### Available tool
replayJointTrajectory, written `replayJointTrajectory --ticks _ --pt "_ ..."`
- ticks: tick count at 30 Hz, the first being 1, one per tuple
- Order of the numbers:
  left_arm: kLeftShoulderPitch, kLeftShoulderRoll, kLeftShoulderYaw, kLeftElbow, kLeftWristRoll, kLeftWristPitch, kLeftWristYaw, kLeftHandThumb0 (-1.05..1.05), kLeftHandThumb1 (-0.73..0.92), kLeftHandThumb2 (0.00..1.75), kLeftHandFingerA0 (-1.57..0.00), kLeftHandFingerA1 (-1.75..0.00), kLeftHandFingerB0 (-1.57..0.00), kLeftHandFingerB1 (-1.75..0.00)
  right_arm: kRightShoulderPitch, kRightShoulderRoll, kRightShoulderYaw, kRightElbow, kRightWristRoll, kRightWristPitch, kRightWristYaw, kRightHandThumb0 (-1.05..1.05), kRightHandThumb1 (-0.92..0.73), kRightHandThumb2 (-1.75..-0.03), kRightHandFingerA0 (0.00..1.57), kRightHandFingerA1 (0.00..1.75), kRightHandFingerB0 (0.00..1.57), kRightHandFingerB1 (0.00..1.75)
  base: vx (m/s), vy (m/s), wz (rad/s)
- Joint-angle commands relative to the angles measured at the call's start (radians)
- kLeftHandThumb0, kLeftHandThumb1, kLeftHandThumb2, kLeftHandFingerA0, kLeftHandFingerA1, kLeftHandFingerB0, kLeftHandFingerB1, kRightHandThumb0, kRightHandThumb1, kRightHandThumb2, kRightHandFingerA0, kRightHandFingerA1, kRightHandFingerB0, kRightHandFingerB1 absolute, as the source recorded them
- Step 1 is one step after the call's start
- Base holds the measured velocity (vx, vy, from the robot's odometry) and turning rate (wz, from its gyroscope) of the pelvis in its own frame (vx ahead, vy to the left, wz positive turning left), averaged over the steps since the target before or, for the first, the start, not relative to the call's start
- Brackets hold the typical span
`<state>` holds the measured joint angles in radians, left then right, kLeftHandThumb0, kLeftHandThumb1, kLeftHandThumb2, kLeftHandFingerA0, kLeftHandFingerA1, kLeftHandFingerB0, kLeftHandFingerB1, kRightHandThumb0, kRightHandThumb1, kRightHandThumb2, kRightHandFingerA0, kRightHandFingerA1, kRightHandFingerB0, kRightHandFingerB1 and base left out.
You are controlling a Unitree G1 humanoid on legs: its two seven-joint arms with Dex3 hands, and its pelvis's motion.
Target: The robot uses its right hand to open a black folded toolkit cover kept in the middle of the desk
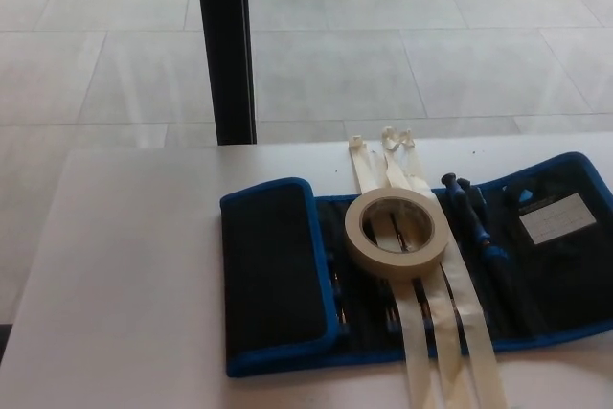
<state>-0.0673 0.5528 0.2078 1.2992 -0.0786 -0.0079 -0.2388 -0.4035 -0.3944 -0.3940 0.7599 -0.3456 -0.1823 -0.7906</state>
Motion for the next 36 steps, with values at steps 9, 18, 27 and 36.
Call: replayJointTrajectory --ticks 9,18,27,36 --pt "0.016 0.049 -0.004 0.011 0.026 -0.015 -0.010 -0.91 0.92 0.71 -0.27 -0.52 -0.26 -0.36 0.179 -0.396 -0.463 0.212 0.495 0.178 0.623 -0.93 -0.58 -1.12 0.62 1.16 0.03 0.75 0.00 0.000 0.00" --pt "0.017 0.051 -0.019 0.011 0.040 -0.023 -0.009 -0.92 0.92 0.71 -0.29 -0.51 -0.26 -0.35 0.329 -0.383 -0.661 0.389 0.604 0.180 0.635 -0.56 -0.52 -1.18 1.30 1.40 0.04 0.69 0.00 0.000 0.00" --pt "0.014 0.050 -0.016 0.010 0.035 -0.020 -0.007 -0.91 0.92 0.71 -0.34 -0.52 -0.30 -0.38 0.336 -0.255 -0.781 0.414 0.689 0.184 0.600 -0.76 -0.59 -1.21 1.12 1.37 0.03 0.71 0.00 0.000 0.00" --pt "0.015 0.042 -0.001 0.012 0.019 -0.007 -0.013 -0.98 0.80 0.84 -0.26 -0.54 -0.23 -0.38 0.360 -0.197 -0.725 0.436 0.643 0.204 0.686 -0.77 -0.53 -1.19 0.77 1.16 0.21 0.80 0.00 0.000 0.00"
